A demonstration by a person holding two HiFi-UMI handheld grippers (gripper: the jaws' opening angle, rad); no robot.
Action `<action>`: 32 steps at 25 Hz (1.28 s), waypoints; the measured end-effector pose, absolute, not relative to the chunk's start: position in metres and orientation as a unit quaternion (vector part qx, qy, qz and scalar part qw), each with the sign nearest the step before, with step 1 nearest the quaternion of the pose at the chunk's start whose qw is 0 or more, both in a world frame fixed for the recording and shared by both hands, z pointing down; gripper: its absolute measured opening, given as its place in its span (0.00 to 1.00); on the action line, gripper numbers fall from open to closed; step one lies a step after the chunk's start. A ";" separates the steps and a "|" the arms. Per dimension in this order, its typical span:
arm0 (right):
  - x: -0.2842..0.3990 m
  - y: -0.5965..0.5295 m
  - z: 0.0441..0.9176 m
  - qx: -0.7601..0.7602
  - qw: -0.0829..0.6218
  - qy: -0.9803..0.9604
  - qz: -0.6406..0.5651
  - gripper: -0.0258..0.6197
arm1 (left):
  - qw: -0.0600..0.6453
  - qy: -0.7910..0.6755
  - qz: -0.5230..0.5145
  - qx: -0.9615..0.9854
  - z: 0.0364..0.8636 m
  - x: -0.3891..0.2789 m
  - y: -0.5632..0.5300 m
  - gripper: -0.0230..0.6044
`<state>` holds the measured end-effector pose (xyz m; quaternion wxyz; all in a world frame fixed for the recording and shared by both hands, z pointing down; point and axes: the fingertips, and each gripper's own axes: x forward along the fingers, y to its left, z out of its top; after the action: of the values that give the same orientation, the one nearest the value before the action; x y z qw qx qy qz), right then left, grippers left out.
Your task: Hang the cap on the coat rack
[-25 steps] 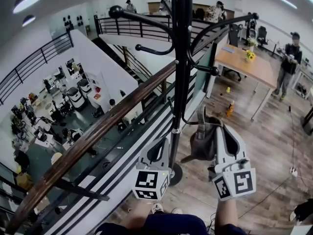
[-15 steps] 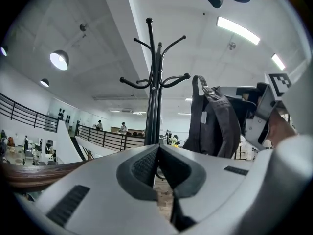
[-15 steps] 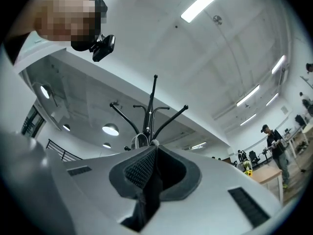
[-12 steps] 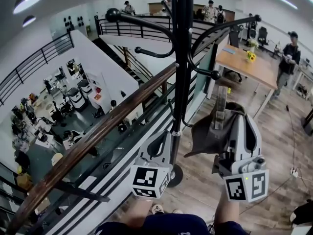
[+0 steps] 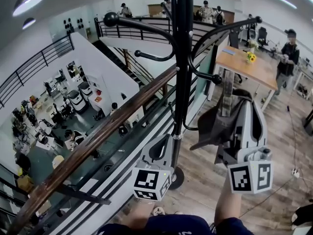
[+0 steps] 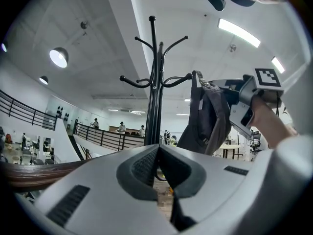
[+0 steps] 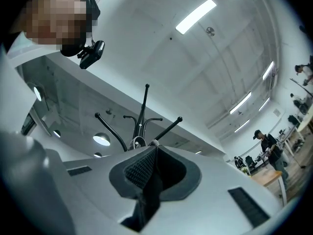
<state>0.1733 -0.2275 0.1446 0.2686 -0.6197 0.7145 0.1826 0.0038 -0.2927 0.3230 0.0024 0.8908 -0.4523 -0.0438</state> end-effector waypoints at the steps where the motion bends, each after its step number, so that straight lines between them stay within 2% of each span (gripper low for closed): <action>1: 0.172 -0.229 0.145 -0.619 0.267 0.715 0.183 0.08 | 0.005 -0.452 -0.042 0.891 0.326 0.004 -0.293 0.04; 14: 0.137 -0.258 0.143 -0.610 0.236 0.730 0.201 0.08 | 0.023 -0.469 -0.036 0.882 0.340 -0.013 -0.314 0.04; 21: 0.117 -0.277 0.143 -0.641 0.166 0.705 0.252 0.08 | 0.034 -0.460 -0.042 0.886 0.346 -0.012 -0.324 0.04; 32: 0.103 -0.312 0.162 -0.647 0.152 0.713 0.226 0.08 | 0.036 -0.485 -0.033 0.873 0.350 -0.035 -0.336 0.04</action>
<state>0.1033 -0.3120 0.1622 0.1518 -0.6467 0.7126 0.2258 -0.0353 -0.3360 0.3503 0.0358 0.8732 -0.4848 -0.0334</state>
